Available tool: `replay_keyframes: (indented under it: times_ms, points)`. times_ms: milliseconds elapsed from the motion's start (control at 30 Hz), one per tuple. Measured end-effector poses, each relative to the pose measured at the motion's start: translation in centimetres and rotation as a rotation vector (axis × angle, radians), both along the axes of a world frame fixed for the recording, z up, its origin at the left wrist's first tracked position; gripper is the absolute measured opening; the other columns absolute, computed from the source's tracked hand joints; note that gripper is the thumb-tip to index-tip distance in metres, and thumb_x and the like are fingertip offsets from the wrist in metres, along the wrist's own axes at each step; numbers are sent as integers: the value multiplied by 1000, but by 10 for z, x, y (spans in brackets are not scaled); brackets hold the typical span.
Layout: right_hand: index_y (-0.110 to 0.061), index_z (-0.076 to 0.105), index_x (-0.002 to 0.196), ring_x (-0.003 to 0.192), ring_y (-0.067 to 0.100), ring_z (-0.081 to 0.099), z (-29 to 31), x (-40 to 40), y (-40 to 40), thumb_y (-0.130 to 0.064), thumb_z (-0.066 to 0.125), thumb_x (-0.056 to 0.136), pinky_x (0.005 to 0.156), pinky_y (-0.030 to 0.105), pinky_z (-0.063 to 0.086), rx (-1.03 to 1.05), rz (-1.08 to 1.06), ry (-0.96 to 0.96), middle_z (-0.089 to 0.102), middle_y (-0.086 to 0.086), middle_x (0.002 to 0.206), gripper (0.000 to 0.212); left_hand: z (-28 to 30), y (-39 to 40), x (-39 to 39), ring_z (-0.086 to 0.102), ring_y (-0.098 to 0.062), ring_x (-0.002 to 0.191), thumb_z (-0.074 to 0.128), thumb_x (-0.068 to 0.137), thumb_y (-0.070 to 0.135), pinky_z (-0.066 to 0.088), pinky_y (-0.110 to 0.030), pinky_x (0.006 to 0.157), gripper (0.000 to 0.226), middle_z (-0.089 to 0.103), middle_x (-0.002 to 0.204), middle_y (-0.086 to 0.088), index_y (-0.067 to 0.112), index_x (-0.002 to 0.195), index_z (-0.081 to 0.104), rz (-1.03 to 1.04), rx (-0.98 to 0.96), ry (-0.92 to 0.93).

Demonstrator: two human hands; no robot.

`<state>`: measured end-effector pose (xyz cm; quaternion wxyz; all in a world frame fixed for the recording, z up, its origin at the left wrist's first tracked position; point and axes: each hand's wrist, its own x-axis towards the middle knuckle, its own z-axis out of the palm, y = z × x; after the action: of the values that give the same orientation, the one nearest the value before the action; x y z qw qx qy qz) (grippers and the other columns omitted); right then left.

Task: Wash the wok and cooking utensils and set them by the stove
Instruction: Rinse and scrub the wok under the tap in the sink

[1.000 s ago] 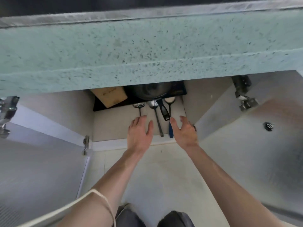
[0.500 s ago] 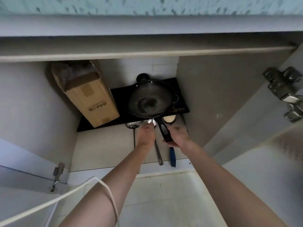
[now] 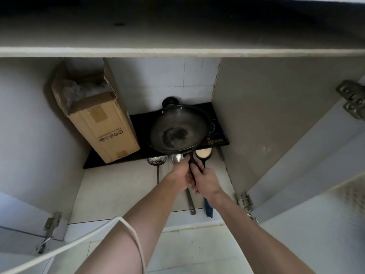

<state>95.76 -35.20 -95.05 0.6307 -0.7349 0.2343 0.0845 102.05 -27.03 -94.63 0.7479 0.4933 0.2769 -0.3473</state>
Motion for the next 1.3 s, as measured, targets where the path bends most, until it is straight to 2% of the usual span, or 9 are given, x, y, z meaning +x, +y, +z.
replay_keyframes:
  times_ms: [33, 167, 267, 367, 633, 800, 933, 1067, 1300]
  points:
    - [-23, 64, 102, 43, 12, 49, -2, -6, 1, -39, 51, 106, 41, 24, 40, -8, -5, -9, 58, -1, 56, 21, 1, -2, 0, 62, -20, 63, 46, 105, 41, 50, -32, 61, 47, 68, 60, -4, 11, 74, 64, 26, -53, 51]
    - [-7, 61, 85, 40, 13, 42, -2, -39, 5, -35, 52, 107, 39, 23, 34, -13, -18, 6, 51, 4, 55, 37, -2, -7, -14, 44, -17, 44, 42, 108, 36, 48, -33, 62, 44, 46, 57, 0, 11, 73, 49, 70, -150, 102]
    - [-6, 62, 89, 44, 15, 42, 7, -65, 11, -35, 52, 107, 41, 25, 35, 8, -21, 27, 51, 4, 58, 35, 4, -1, -41, 42, -16, 41, 40, 108, 37, 47, -33, 61, 42, 44, 56, 1, 13, 75, 45, 64, -164, 115]
    - [-9, 58, 84, 44, 15, 41, 31, -102, 24, -34, 50, 107, 42, 25, 33, 62, -53, 99, 50, 7, 61, 35, 28, 7, -78, 40, -16, 40, 39, 109, 35, 48, -28, 54, 43, 43, 56, 0, 13, 72, 43, 64, -108, 136]
    - [-7, 55, 84, 45, 16, 40, 176, -232, 60, -31, 46, 109, 41, 28, 31, 107, -60, 276, 50, 7, 60, 36, 149, 33, -208, 42, -16, 39, 43, 108, 33, 44, -30, 55, 39, 46, 50, 1, 13, 74, 44, 27, 132, 199]
    - [-5, 50, 78, 40, 15, 36, 284, -296, 73, -29, 47, 110, 38, 25, 27, 114, -33, 347, 45, 7, 54, 39, 245, 46, -276, 40, -17, 40, 44, 107, 30, 42, -25, 46, 39, 43, 50, 1, 14, 71, 41, 61, 164, 263]
    - [-6, 55, 77, 41, 14, 40, 352, -336, 81, -30, 48, 109, 41, 27, 32, 44, 31, 338, 51, 3, 50, 40, 311, 58, -319, 37, -16, 39, 44, 107, 28, 41, -22, 44, 38, 40, 54, -1, 14, 72, 41, 98, 154, 296]
    - [2, 55, 78, 41, 15, 42, 394, -368, 87, -31, 47, 109, 44, 29, 34, 13, 68, 318, 52, 3, 48, 46, 358, 68, -350, 36, -17, 40, 42, 108, 28, 42, -23, 47, 39, 38, 56, -1, 15, 72, 40, 109, 133, 288]
    - [-6, 55, 70, 41, 19, 48, 439, -427, 119, -30, 46, 109, 46, 33, 41, -33, 86, 276, 57, 10, 48, 46, 399, 99, -409, 37, -17, 41, 41, 108, 29, 45, -30, 54, 38, 39, 55, -1, 14, 74, 39, 100, 113, 280]
